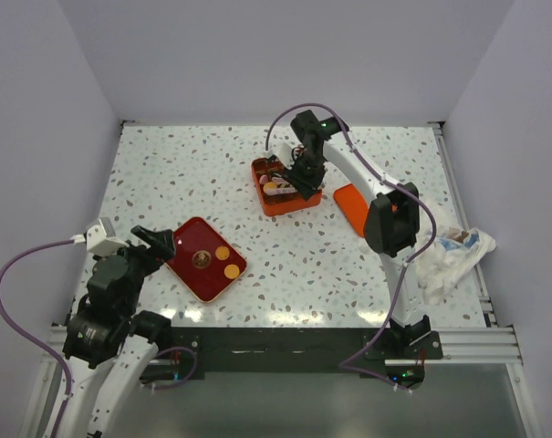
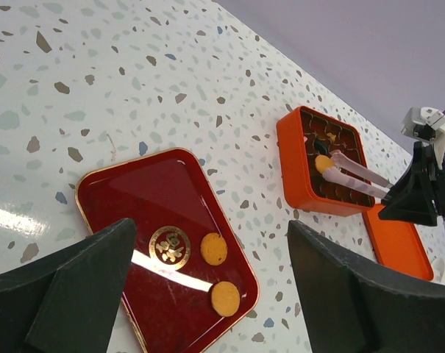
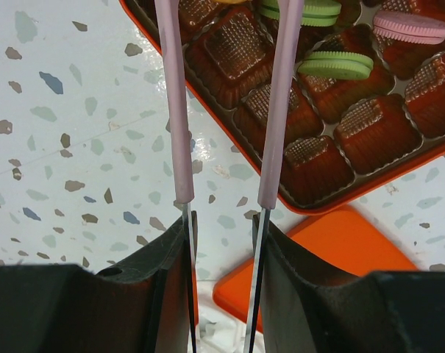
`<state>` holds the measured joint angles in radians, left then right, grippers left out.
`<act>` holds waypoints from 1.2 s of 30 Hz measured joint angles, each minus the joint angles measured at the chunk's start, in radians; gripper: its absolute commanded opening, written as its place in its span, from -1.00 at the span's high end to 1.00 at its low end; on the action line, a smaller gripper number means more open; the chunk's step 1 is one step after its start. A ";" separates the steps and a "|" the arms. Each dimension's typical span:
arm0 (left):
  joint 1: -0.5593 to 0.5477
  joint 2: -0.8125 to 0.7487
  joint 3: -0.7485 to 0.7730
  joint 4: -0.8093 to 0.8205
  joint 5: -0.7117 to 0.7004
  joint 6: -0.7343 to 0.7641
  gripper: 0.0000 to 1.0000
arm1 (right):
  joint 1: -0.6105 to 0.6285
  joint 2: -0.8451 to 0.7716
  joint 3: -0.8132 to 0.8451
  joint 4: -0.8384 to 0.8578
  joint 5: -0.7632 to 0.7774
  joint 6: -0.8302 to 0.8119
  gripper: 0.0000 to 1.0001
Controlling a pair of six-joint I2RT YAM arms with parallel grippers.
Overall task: Pack the cookies
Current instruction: Place the fake cookies in the packing box.
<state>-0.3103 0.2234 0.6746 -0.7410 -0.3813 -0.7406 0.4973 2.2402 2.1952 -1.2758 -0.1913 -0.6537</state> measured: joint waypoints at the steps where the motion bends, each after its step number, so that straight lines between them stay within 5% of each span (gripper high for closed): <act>1: 0.000 0.000 0.000 0.000 0.000 0.000 -0.79 | 0.000 0.002 0.001 0.000 0.000 0.000 0.77; 36: 0.000 0.000 0.000 0.000 0.000 0.000 -0.79 | 0.000 0.063 0.044 0.006 0.017 0.012 0.24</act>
<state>-0.3103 0.2234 0.6746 -0.7410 -0.3809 -0.7406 0.4973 2.3035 2.2391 -1.2697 -0.1741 -0.6415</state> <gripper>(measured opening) 0.890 0.382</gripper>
